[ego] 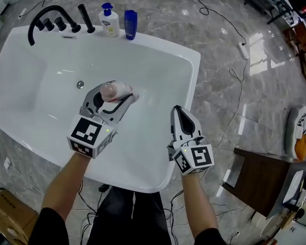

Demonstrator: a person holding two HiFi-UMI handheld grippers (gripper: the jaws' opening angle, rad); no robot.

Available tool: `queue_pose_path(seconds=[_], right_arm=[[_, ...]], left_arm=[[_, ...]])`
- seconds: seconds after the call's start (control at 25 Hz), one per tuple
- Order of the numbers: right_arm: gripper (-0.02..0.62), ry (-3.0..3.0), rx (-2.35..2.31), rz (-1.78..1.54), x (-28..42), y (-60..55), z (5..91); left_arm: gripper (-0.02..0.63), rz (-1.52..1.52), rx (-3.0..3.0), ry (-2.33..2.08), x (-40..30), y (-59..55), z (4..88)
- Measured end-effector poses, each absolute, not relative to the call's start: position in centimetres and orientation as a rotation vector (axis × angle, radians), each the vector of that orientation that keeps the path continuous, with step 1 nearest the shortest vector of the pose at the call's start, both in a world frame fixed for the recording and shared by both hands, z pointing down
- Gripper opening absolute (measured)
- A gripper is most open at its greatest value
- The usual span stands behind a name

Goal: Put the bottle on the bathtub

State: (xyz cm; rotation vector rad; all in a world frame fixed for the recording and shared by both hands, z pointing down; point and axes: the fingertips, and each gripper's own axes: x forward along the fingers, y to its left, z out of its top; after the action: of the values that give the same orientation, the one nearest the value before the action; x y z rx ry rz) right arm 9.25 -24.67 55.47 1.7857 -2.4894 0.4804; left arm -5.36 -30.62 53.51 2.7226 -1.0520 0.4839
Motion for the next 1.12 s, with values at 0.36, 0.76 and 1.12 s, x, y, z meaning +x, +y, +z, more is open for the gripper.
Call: queue_pose_path(seconds=[0.36,0.76,1.12], right_arm=[[0.025,-2.476,1.81,0.447,11.0,-29.4,57.3],[0.023,-2.473,1.762,0.418,10.7,-34.6,59.0],[0.025,-2.459,1.741,0.45,10.1,-37.1,60.9]], left_arm=[[0.232,0.479,2.763,-1.072,-2.2,-39.1,55.4],[0.232,0.57,2.773,-1.082,1.3,-48.0,59.3],[0.232,0.71,2.751,-1.103,4.2,-53.8,63.2]])
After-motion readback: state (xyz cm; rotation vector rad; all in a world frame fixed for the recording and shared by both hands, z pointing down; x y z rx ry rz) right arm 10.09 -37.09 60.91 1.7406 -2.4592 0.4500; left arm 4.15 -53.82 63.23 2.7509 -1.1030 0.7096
